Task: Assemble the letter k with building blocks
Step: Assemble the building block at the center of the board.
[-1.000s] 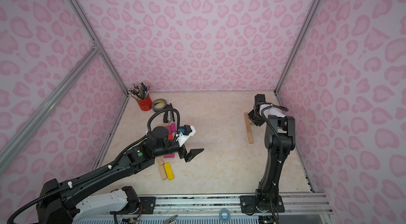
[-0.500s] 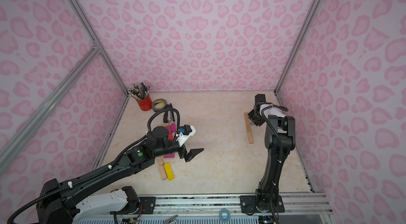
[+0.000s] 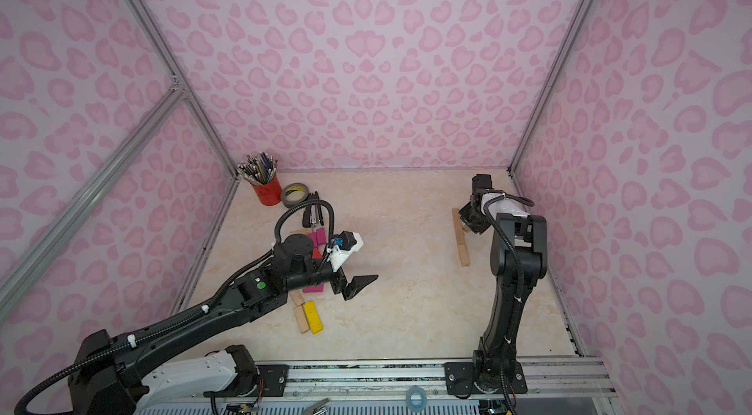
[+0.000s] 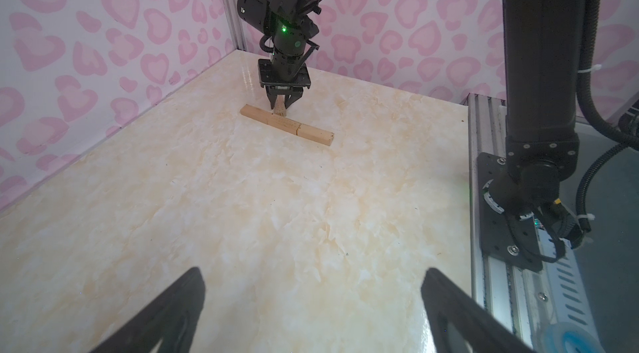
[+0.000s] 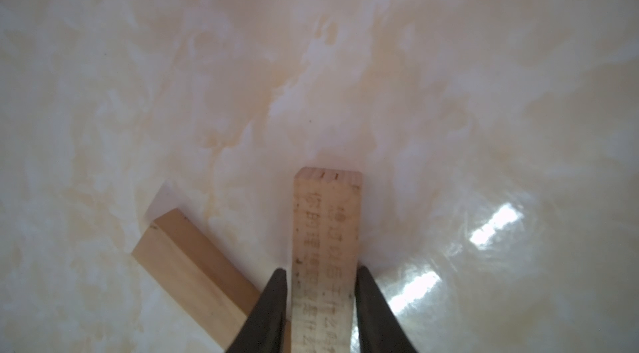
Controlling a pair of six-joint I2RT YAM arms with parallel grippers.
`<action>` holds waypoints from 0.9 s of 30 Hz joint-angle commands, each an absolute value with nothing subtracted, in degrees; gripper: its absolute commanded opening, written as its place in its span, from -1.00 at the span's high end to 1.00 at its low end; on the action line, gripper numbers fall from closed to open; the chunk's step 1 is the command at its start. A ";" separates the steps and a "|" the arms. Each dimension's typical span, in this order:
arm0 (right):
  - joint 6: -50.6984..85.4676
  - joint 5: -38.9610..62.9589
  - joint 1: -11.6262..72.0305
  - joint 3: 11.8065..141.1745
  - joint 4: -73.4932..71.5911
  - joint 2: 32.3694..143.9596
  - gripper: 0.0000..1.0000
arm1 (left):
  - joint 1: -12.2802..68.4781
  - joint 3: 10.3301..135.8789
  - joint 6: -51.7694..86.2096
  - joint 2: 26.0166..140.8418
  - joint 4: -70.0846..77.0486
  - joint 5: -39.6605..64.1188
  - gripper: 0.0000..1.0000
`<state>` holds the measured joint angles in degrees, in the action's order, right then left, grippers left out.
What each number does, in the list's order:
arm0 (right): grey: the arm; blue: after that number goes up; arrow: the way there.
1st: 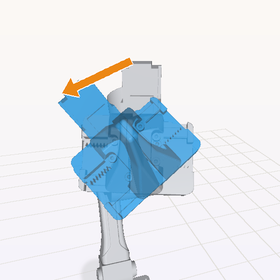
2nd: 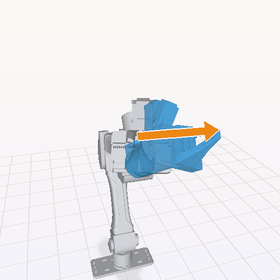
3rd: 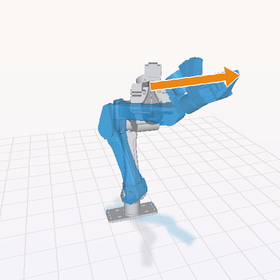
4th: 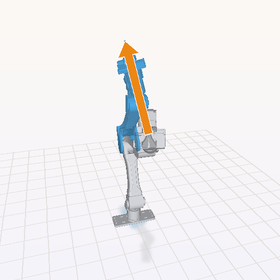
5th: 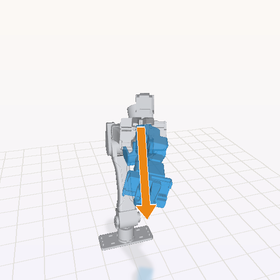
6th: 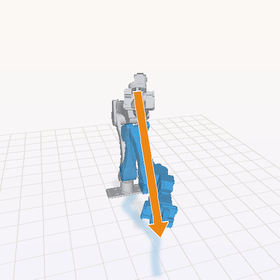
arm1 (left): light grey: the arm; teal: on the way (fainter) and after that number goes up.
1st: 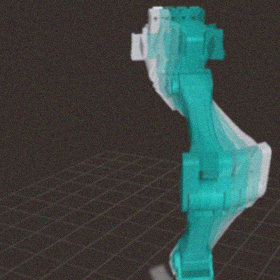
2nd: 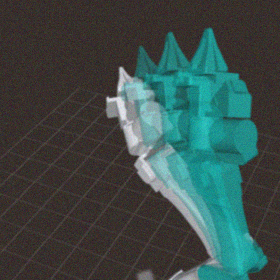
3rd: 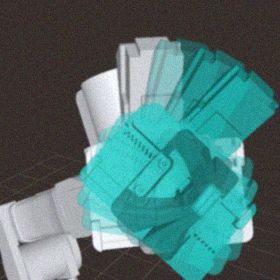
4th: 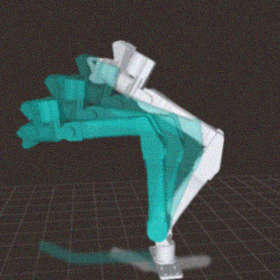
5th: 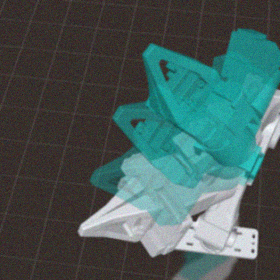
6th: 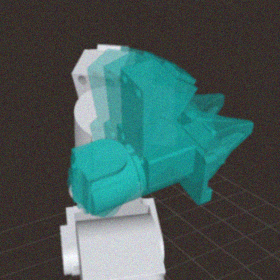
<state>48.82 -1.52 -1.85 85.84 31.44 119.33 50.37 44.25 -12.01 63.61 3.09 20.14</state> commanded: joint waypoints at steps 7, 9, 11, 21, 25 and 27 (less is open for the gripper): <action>46.47 -4.88 -1.76 82.53 33.39 109.25 -0.05 | 47.98 45.52 -3.93 63.11 4.00 8.01 -1.00; 45.37 -4.37 -1.52 81.19 33.06 105.66 -0.20 | 45.25 45.38 -0.16 63.02 3.91 5.87 -0.99; 43.58 -3.51 -0.68 79.75 32.54 101.60 -0.34 | 42.07 45.45 4.41 63.10 3.31 3.51 -0.92; 34.42 -3.92 12.24 72.96 31.11 84.62 -0.84 | 25.98 47.32 22.36 67.39 -9.16 -11.21 -0.76; 31.38 -2.32 20.30 71.05 30.74 81.11 -0.94 | 18.50 48.12 26.54 70.68 -12.77 -10.02 -0.58; 30.39 -1.40 23.93 70.22 30.49 79.81 -0.99 | 15.91 48.67 27.52 72.68 -14.23 -9.31 -0.52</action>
